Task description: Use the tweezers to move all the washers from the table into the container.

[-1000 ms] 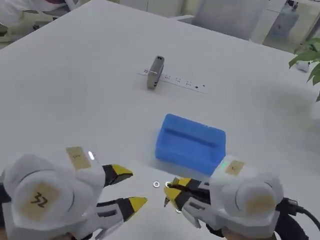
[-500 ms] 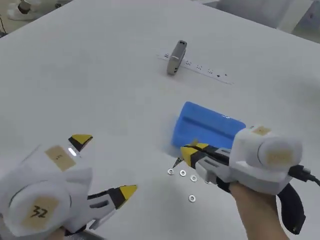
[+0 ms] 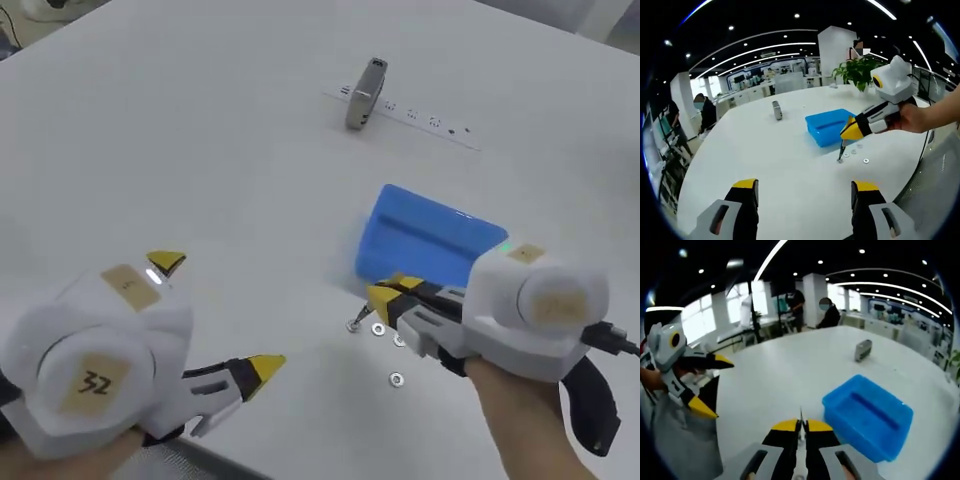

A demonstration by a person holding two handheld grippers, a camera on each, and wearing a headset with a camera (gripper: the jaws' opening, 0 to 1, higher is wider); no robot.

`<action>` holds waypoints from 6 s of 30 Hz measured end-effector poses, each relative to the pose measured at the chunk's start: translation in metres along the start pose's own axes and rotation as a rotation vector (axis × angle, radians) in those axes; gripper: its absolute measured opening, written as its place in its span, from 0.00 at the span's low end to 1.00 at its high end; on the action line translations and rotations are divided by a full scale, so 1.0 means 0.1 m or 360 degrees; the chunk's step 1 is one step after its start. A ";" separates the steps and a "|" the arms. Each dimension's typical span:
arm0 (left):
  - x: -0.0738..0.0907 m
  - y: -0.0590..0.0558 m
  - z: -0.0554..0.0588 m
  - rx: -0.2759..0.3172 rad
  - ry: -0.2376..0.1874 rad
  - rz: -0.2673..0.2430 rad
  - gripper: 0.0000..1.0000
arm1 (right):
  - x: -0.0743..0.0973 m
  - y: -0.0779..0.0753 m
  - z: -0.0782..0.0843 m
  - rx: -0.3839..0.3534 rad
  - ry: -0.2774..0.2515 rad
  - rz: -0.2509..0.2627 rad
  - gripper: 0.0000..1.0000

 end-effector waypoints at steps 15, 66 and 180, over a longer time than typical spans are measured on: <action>0.01 0.02 0.01 -0.0035 0.0024 -0.0024 0.74 | -0.07 0.05 -0.03 0.0194 0.0050 0.0011 0.01; -0.01 0.01 0.03 -0.0066 0.0041 -0.0013 0.72 | 0.23 -0.25 -0.66 0.0084 -0.0159 0.0193 0.00; -0.05 0.01 0.10 -0.0139 0.0154 -0.0017 0.67 | 0.07 0.02 0.03 0.0010 0.0151 0.0305 0.00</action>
Point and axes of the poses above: the centre of the closed fingertips' face, and the gripper's own axes: x roughly backward along the fingers, y roughly to its left, z roughly out of its underside, the point moved 9 cm from there along x, roughly backward along the fingers, and after that the axes turned 8 degrees about x, right-handed, at the moved point
